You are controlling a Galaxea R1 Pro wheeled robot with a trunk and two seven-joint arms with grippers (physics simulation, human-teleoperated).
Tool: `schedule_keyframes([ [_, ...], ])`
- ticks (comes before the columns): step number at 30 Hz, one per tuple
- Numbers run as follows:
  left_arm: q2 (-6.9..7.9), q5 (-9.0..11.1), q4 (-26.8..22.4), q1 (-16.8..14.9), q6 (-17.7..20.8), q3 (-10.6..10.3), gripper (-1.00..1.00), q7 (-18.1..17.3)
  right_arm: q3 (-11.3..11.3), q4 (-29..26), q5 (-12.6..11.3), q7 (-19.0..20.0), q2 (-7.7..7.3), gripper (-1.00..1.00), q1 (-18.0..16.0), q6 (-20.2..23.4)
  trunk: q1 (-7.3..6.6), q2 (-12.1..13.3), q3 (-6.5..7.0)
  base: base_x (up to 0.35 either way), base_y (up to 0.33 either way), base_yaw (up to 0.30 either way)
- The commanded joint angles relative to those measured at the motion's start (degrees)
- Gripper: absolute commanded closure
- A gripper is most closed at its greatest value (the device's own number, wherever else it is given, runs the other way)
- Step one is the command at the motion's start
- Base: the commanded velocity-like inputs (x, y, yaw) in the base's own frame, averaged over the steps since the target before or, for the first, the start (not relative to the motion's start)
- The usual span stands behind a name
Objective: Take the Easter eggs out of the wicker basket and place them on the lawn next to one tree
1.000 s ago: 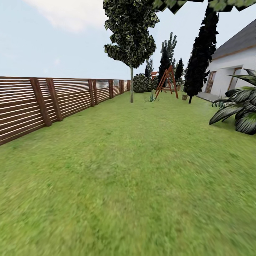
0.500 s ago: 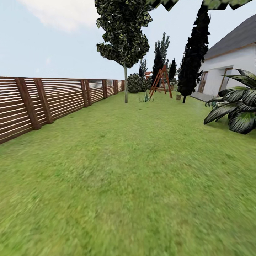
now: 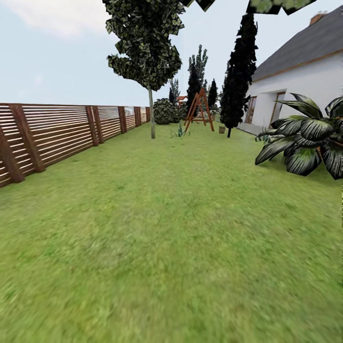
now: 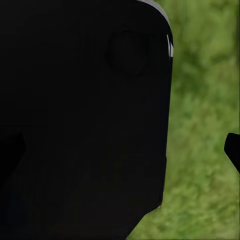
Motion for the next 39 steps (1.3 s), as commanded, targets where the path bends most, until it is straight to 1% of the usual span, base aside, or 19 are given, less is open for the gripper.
schedule_keyframes([
  [1, 0.01, -0.06, 0.04, -0.03, -0.21, -0.34, -1.0, 0.07, -0.02, -0.05, 0.05, -0.06, 0.0, -1.0, 0.01, -0.12, 0.03, -0.02, -0.05, 0.332, 0.0, -0.089],
  [22, 0.01, -0.09, 0.04, -0.03, -0.21, -0.38, -1.0, 0.07, 0.04, -0.14, 0.17, -0.06, 0.01, -1.0, 0.01, -0.2, 0.03, -0.02, -0.42, 0.332, 0.0, -0.07],
  [30, 0.01, -0.07, 0.04, -0.04, -0.21, -0.34, -1.0, 0.07, 0.07, -0.06, 0.13, -0.06, 0.01, -1.0, 0.01, -0.21, 0.03, -0.02, -0.43, 0.332, 0.0, -0.176],
  [39, 0.01, -0.08, 0.06, -0.03, -0.21, -0.38, -1.0, 0.07, 0.12, 0.03, 0.2, -0.07, 0.01, -1.0, 0.01, -0.13, 0.03, -0.02, -0.43, 0.332, 0.0, -0.032],
])
